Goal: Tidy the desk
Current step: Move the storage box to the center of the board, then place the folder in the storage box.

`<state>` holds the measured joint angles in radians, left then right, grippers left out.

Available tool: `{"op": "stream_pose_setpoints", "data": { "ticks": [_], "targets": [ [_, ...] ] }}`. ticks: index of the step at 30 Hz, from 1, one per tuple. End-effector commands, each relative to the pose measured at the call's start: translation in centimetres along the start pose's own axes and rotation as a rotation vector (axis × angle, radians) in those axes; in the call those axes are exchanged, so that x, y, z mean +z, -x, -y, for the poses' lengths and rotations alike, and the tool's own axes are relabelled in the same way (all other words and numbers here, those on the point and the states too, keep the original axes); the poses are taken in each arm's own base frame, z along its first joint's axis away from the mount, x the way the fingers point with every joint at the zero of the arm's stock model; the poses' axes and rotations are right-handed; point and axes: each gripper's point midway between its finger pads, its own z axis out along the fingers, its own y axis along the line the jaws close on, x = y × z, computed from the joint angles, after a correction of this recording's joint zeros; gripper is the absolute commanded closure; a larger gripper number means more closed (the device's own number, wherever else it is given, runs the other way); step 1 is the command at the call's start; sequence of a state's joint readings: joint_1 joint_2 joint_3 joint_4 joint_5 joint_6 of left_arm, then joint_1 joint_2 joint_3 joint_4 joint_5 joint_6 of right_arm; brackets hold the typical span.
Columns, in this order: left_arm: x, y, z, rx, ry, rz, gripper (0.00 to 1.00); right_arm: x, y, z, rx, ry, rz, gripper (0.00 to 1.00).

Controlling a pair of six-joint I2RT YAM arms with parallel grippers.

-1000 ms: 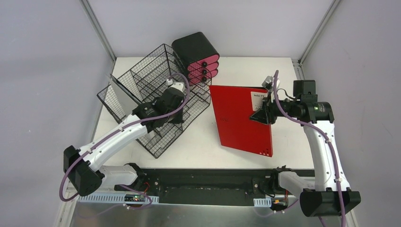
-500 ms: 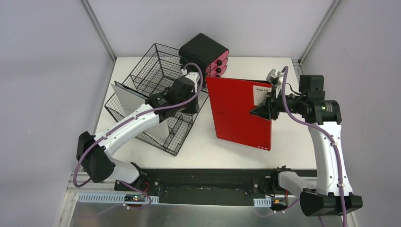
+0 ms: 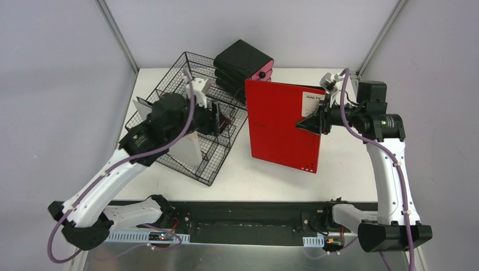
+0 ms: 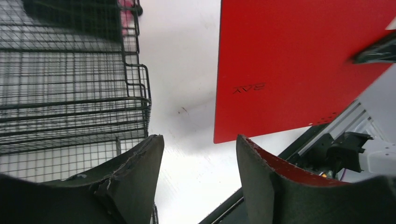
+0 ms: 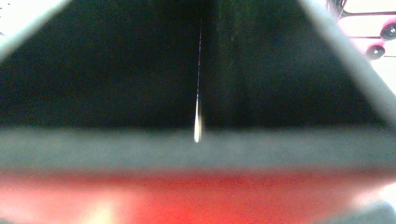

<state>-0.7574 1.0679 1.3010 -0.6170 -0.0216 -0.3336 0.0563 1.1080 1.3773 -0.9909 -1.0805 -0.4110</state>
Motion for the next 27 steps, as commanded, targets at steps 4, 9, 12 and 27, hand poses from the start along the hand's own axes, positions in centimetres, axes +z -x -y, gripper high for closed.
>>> {"op": "stream_pose_setpoints", "data": {
  "ticks": [4,9,12,27],
  "targets": [
    [-7.0,4.9,-0.3,0.089,0.019,0.202,0.32,-0.2,5.3,-1.5,-0.103,0.099,0.134,1.0],
    [-9.5,7.0,0.9,0.1,-0.038,0.288,0.28,0.9,7.1,-0.9,-0.093,0.127,0.168,1.0],
    [-10.6,7.6,1.6,0.098,-0.074,0.317,0.26,2.1,8.2,-1.0,-0.092,0.152,0.181,1.0],
    [-13.2,8.5,1.6,0.089,-0.085,0.411,0.23,9.5,13.4,0.1,-0.022,0.129,0.21,1.0]
  ]
}}
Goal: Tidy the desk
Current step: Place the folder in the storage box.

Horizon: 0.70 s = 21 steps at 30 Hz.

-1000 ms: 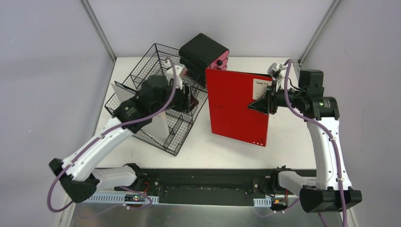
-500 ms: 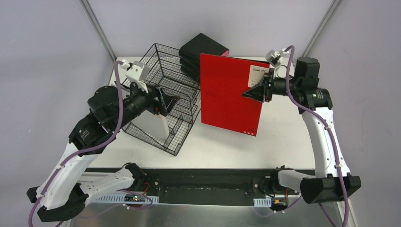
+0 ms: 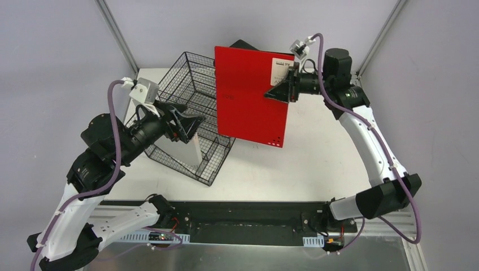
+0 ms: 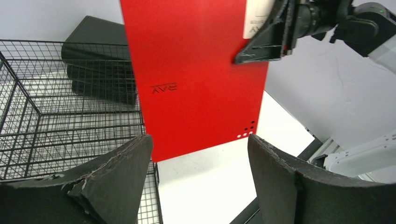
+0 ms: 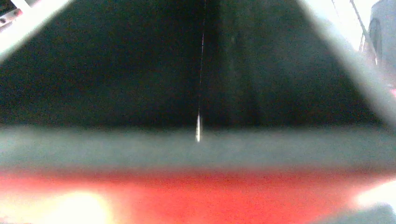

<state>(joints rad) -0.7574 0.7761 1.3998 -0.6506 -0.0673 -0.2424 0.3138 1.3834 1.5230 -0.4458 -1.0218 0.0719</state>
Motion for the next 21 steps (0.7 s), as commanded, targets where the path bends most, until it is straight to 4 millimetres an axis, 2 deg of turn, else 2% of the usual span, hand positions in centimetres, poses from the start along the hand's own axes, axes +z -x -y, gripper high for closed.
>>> {"op": "stream_pose_setpoints", "data": {
  "ticks": [1,4,10,11,12,15,21],
  "targets": [
    [0.0,1.5,0.2,0.015,-0.012,0.058,0.23,2.1,4.8,-0.9,-0.088,-0.018,0.081,1.0],
    [-0.1,1.5,0.2,0.015,-0.013,0.064,0.23,4.2,4.5,-0.9,-0.089,-0.015,0.043,1.0],
    [0.0,1.5,0.2,0.02,-0.017,0.07,0.23,8.0,4.4,-2.6,-0.047,0.066,-0.037,1.0],
    [-0.1,1.6,0.3,0.022,-0.021,0.072,0.23,8.7,4.9,-0.4,-0.102,-0.043,-0.018,1.0],
    [-0.1,1.7,0.4,0.024,-0.024,0.075,0.23,9.3,5.0,0.0,-0.114,-0.059,-0.013,1.0],
    [-0.4,1.6,0.3,0.035,-0.029,0.082,0.23,10.9,5.0,0.0,-0.146,-0.041,0.009,1.0],
    [-1.0,0.1,-0.4,0.059,-0.019,0.074,0.22,13.4,4.8,0.0,-0.16,-0.006,0.009,1.0]
  ]
}}
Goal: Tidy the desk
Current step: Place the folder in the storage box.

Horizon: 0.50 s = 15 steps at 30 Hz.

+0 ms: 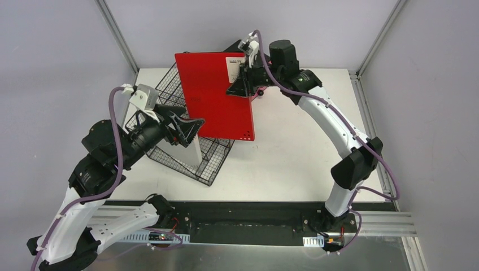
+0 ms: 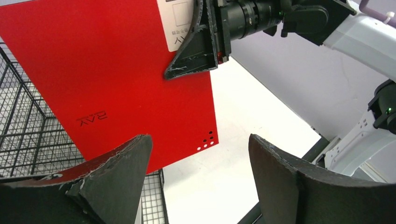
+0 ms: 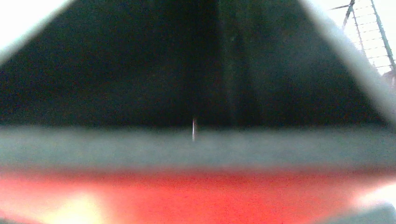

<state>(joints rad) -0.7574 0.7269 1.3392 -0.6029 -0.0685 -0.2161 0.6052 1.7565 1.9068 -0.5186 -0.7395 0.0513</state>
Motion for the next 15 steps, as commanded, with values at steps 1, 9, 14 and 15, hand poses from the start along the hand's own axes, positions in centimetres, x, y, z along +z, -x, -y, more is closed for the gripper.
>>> {"op": "stream_pose_setpoints", "data": {
  "ticks": [1,9,14,15],
  "targets": [
    [-0.7,0.2,-0.3,0.043,-0.008,0.041,0.21,0.7,4.6,-1.2,-0.129,0.011,0.122,1.0],
    [-2.1,-1.0,-1.7,0.104,0.032,0.065,0.2,3.3,5.1,-1.7,-0.248,-0.072,0.186,1.0],
    [-2.2,-1.7,-2.4,0.143,0.047,0.086,0.2,4.8,6.6,-2.3,-0.31,-0.106,0.285,1.0],
    [-2.1,-1.9,-2.5,0.152,0.047,0.089,0.21,5.0,7.0,-2.5,-0.322,-0.106,0.305,1.0]
  ]
}}
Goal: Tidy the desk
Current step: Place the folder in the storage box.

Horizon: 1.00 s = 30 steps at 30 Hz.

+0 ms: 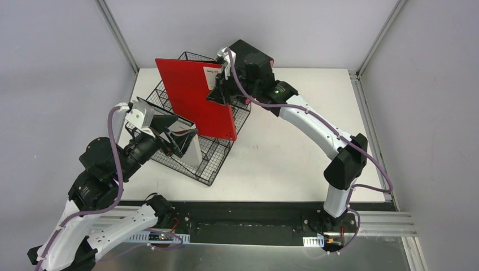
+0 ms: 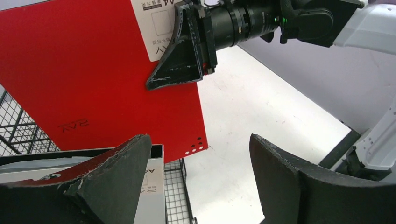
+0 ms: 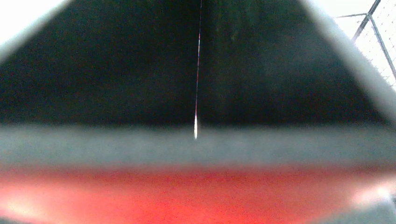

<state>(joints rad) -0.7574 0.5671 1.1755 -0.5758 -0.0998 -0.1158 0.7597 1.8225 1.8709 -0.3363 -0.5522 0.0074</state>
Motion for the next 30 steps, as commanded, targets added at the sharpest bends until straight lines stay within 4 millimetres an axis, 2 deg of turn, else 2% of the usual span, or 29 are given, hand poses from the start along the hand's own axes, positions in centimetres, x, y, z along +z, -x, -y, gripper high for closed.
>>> {"op": "stream_pose_setpoints", "data": {
  "ticks": [1,4,8,11,14,17,23,30],
  "targets": [
    [0.4,0.3,-0.8,0.062,0.024,0.063,0.21,-0.9,8.2,-0.3,-0.199,-0.078,0.279,1.0],
    [0.3,0.1,-1.4,0.094,0.044,0.078,0.21,0.1,8.6,-0.2,-0.198,-0.083,0.3,1.0],
    [0.0,0.0,-2.0,0.146,0.067,0.113,0.2,1.6,8.8,-1.2,-0.211,-0.048,0.314,1.0],
    [0.0,-0.4,-2.3,0.167,0.071,0.12,0.21,2.8,8.1,-2.7,-0.229,-0.011,0.315,1.0],
    [-0.2,-0.8,-2.6,0.182,0.083,0.119,0.21,3.7,6.0,-3.3,-0.266,-0.014,0.314,1.0],
    [-0.4,-1.0,-3.0,0.187,0.101,0.13,0.21,4.3,5.0,-2.6,-0.305,-0.06,0.334,1.0],
    [0.1,-2.0,-3.3,0.196,0.11,0.107,0.21,5.3,4.2,-1.2,-0.304,-0.106,0.379,1.0],
    [0.0,-2.4,-3.9,0.213,0.138,0.101,0.21,5.5,3.4,-1.6,-0.302,-0.091,0.407,1.0]
  ]
}}
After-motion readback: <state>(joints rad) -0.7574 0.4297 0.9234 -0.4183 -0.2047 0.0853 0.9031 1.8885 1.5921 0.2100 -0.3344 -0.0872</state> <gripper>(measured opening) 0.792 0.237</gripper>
